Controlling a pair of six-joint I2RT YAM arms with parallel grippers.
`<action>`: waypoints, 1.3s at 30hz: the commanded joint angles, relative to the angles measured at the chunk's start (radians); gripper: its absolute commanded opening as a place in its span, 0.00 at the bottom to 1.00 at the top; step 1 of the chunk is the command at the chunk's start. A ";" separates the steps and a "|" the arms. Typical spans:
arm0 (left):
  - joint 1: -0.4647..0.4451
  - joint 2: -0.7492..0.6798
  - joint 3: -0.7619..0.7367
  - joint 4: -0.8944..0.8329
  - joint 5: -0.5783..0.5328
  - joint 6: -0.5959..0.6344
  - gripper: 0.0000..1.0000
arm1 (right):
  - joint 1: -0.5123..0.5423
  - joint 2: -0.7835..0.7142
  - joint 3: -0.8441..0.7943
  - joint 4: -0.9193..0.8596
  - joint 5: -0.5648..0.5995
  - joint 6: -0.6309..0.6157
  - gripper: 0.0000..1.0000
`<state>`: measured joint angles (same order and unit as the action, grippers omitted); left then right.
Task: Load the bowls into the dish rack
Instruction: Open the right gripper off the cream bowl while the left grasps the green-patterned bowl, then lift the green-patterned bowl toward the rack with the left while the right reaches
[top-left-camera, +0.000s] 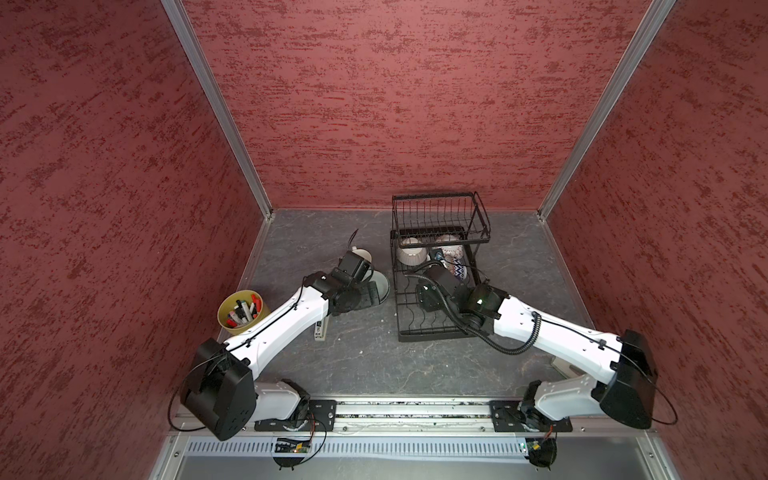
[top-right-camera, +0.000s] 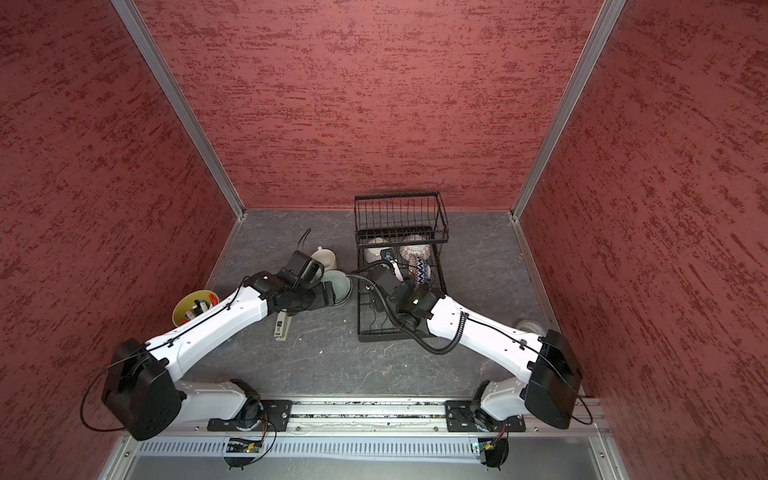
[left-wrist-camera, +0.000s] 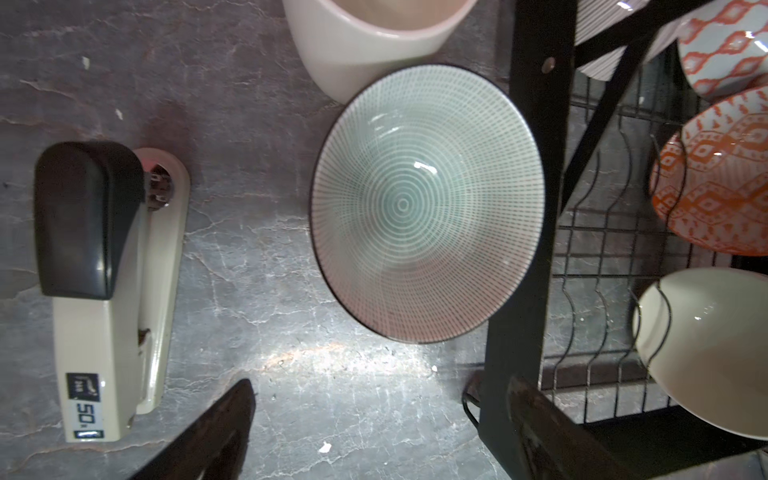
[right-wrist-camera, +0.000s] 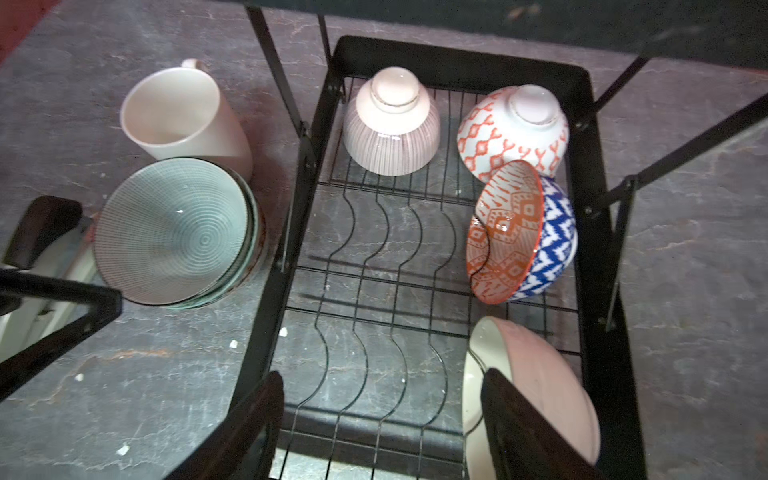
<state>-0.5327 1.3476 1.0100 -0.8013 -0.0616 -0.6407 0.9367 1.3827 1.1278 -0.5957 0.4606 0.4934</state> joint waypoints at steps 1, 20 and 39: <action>0.028 0.043 0.044 -0.039 -0.016 0.036 0.90 | -0.001 -0.036 -0.022 0.096 -0.073 0.007 0.75; 0.077 0.235 0.132 0.019 -0.017 0.107 0.34 | -0.001 -0.024 -0.072 0.142 -0.106 0.030 0.72; 0.079 0.213 0.110 0.040 -0.015 0.128 0.05 | -0.002 0.009 -0.066 0.151 -0.120 0.030 0.72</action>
<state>-0.4526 1.5726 1.1225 -0.7498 -0.0837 -0.5289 0.9367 1.3899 1.0657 -0.4717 0.3458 0.5125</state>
